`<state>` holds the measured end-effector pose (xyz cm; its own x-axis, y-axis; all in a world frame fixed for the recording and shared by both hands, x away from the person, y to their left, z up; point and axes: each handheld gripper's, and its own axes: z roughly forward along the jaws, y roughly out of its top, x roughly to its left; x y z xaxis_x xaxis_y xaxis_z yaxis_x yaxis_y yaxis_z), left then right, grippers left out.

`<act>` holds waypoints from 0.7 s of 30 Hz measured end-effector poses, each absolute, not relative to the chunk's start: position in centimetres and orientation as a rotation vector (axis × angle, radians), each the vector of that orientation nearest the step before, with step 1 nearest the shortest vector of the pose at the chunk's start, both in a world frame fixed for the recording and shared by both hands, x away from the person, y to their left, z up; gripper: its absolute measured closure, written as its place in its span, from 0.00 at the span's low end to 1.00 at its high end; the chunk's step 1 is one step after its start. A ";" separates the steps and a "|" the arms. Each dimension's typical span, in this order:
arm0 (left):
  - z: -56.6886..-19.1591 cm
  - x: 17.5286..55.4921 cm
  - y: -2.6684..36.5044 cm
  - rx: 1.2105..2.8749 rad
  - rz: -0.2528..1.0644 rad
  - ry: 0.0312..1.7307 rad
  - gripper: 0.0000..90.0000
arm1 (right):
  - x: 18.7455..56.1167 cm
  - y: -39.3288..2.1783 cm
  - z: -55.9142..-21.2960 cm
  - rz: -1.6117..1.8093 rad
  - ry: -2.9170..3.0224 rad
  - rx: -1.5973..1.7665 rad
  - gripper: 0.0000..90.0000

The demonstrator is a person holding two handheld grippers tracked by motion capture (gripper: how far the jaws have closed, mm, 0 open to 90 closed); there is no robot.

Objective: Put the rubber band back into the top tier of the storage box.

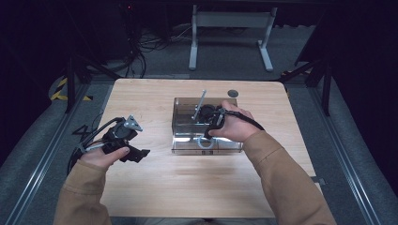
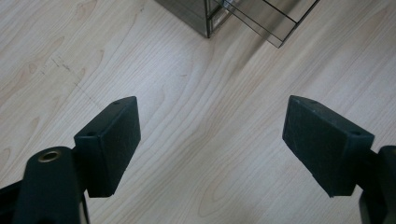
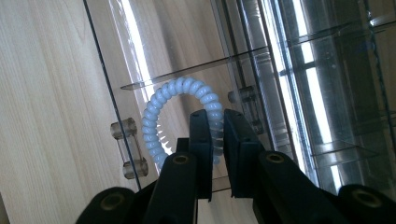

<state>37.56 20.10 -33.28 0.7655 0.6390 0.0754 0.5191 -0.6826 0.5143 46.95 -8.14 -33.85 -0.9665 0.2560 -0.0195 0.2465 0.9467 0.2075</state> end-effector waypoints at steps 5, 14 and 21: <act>-33.3 37.6 20.1 2.490 0.345 0.871 0.22 | 46.9 -8.1 -34.3 0.316 3.058 0.397 0.91; -33.3 37.6 20.1 2.489 0.344 0.874 0.22 | 47.0 -8.3 -34.6 0.308 3.061 0.388 0.91; -33.3 37.6 20.1 2.488 0.344 0.874 0.22 | 46.9 -8.3 -34.8 0.311 3.062 0.393 0.91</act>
<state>37.55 20.12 -33.31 0.7647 0.6400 0.0759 0.5202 -0.6824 0.5136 46.90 -8.33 -34.83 -0.9672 0.2538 -0.0129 0.2460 0.9478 0.2029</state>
